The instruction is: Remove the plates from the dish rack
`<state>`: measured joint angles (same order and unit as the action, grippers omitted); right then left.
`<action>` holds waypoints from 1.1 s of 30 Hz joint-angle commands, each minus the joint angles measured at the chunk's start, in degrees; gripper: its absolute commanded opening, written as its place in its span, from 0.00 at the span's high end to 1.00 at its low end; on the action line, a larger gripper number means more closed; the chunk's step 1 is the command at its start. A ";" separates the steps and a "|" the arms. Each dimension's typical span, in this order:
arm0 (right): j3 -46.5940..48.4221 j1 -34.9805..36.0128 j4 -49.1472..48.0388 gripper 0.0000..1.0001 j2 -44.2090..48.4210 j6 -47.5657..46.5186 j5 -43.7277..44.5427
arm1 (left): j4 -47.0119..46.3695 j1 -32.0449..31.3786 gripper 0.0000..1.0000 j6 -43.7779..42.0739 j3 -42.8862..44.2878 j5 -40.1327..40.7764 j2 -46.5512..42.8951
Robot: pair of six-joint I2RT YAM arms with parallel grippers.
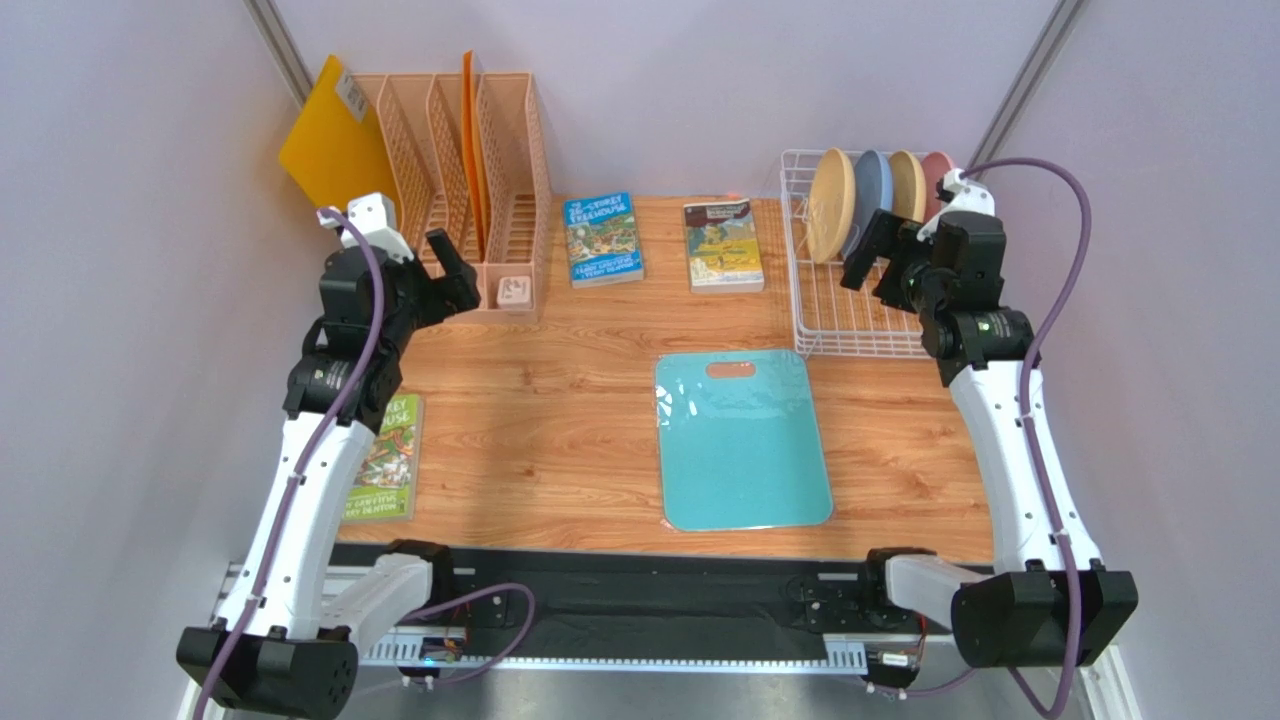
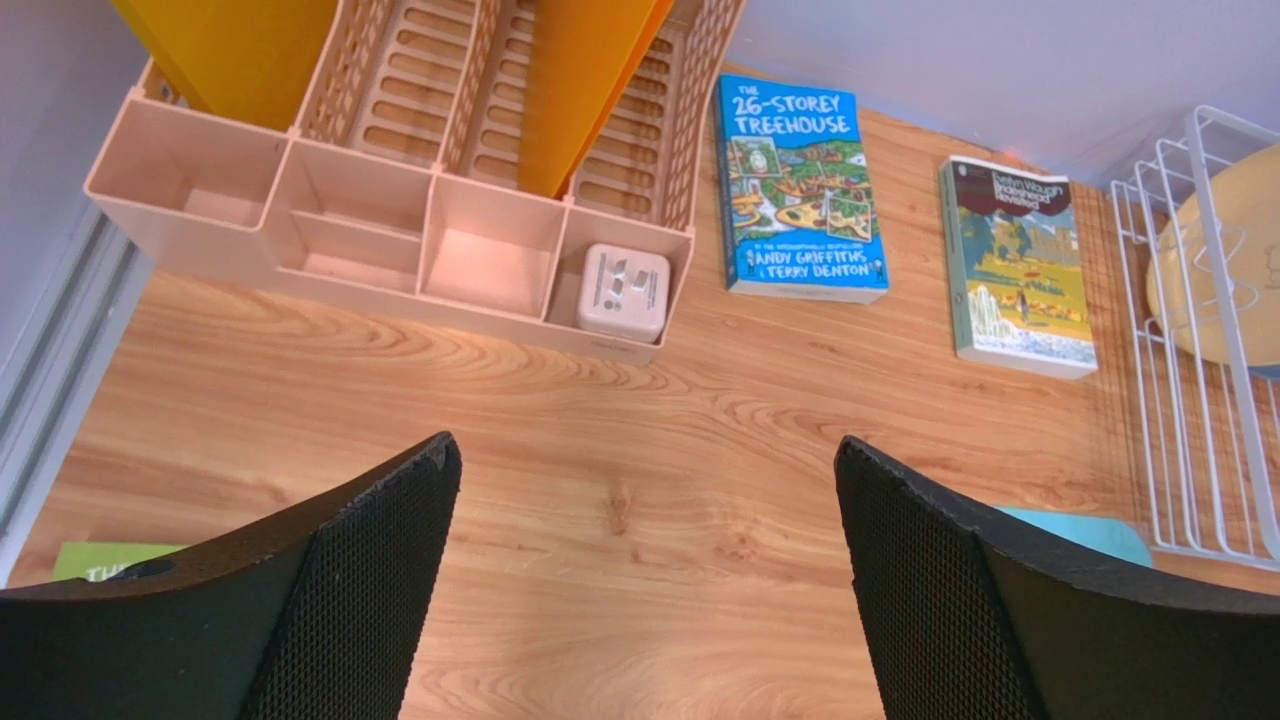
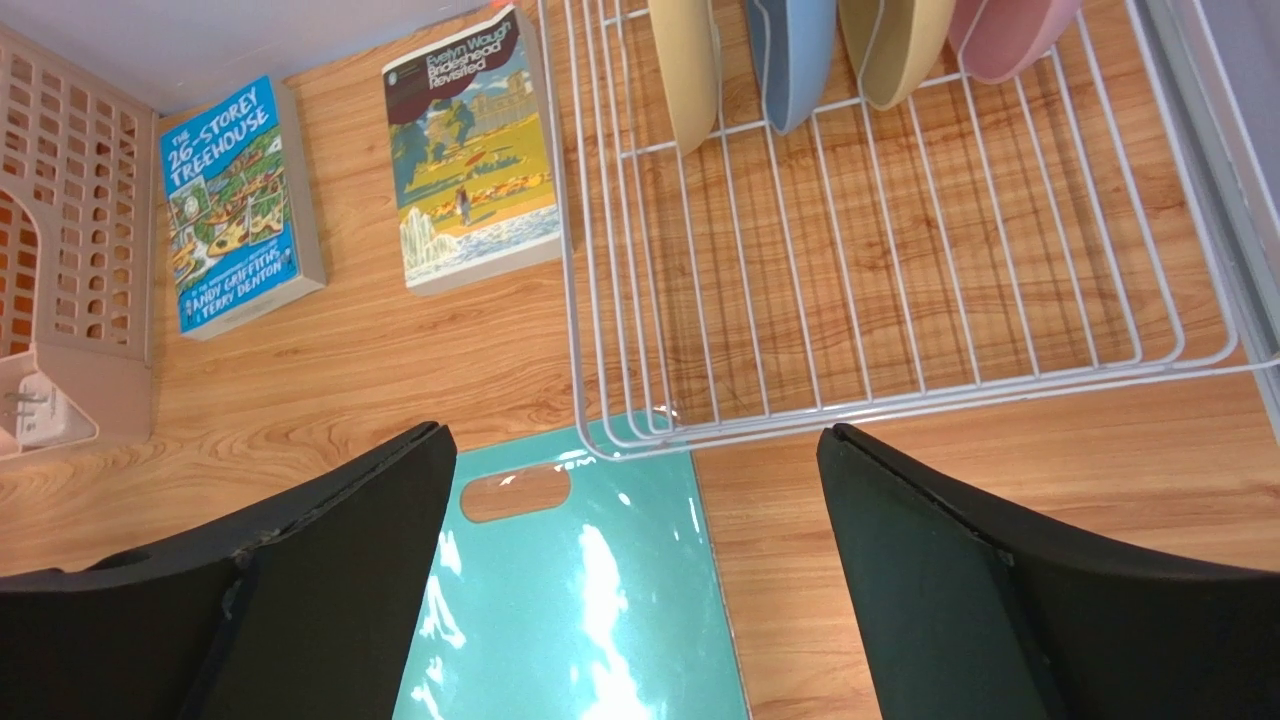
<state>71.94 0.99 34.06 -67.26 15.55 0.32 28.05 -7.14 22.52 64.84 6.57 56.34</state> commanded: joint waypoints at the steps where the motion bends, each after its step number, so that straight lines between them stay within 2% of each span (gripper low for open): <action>1: -0.04 0.06 -4.70 0.00 1.52 0.17 1.28 | -4.67 -0.16 0.01 -2.66 -1.02 -2.96 -0.35; 3: -2.33 -0.03 -8.55 0.00 0.74 0.53 1.52 | -5.46 -0.16 0.01 -2.92 -1.47 -5.42 0.35; 4: -0.68 -0.11 -8.14 0.00 -0.05 2.27 4.57 | -5.55 -0.16 0.01 -3.01 -1.47 -6.30 0.79; 6: 1.52 0.06 -6.82 0.00 -3.46 1.15 4.95 | -5.55 -0.16 0.01 -3.45 -1.38 -7.79 1.84; 10: 10.02 0.15 -6.47 0.00 -10.77 -2.45 6.18 | -7.92 -0.16 0.00 -3.98 -2.96 -11.30 3.43; 13: 16.02 0.32 -4.45 0.05 -17.97 -4.21 9.96 | -10.20 -0.25 0.01 -4.07 -4.98 -12.02 4.65; 17: 29.80 0.94 0.82 0.06 -27.38 -6.49 13.30 | -11.53 -1.47 0.01 -5.47 -5.86 -8.78 7.47; 21: 38.24 2.51 1.71 0.14 -36.42 -9.30 14.27 | -11.62 -4.81 0.01 -7.32 -5.69 -3.33 10.89; 24: 44.31 4.27 1.70 0.16 -41.78 -11.68 17.77 | -12.93 -6.04 0.01 -7.58 -6.13 -0.51 13.01; 33: 56.37 6.56 2.94 0.21 -54.81 -17.75 26.66 | -16.19 -7.36 0.02 -7.49 -7.36 3.19 14.94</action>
<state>123.11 7.16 36.49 -118.28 1.78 20.62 15.73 -13.98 16.23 57.95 7.20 71.40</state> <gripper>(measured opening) 0.820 0.985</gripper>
